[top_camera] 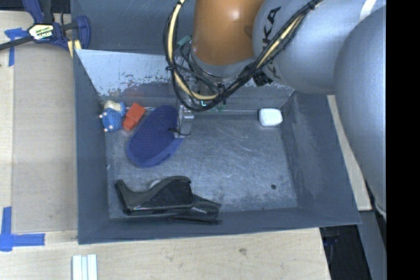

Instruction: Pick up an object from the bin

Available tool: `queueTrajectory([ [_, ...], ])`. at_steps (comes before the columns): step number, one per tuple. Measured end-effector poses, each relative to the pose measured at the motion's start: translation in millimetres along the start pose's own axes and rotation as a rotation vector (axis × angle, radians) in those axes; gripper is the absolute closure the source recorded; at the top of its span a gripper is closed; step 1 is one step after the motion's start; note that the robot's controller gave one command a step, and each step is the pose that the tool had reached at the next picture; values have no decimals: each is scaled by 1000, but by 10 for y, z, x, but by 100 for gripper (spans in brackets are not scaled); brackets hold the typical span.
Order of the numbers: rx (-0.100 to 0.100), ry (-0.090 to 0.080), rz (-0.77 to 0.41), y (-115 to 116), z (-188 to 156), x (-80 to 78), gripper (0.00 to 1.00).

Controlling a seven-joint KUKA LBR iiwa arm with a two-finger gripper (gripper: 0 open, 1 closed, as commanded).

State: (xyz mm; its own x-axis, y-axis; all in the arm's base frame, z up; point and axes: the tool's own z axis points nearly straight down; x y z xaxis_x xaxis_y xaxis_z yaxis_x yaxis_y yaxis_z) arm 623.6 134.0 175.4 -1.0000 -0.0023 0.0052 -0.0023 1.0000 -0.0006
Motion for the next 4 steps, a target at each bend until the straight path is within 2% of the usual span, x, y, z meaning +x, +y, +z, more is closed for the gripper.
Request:
queueTrajectory([
  [1,-2,-5,-65,1073,972,66,0],
  [2,-2,-8,-58,1035,930,45,100],
  [3,-4,-17,-95,946,-98,229,100],
  [4,-1,-9,-94,940,-41,242,0],
])
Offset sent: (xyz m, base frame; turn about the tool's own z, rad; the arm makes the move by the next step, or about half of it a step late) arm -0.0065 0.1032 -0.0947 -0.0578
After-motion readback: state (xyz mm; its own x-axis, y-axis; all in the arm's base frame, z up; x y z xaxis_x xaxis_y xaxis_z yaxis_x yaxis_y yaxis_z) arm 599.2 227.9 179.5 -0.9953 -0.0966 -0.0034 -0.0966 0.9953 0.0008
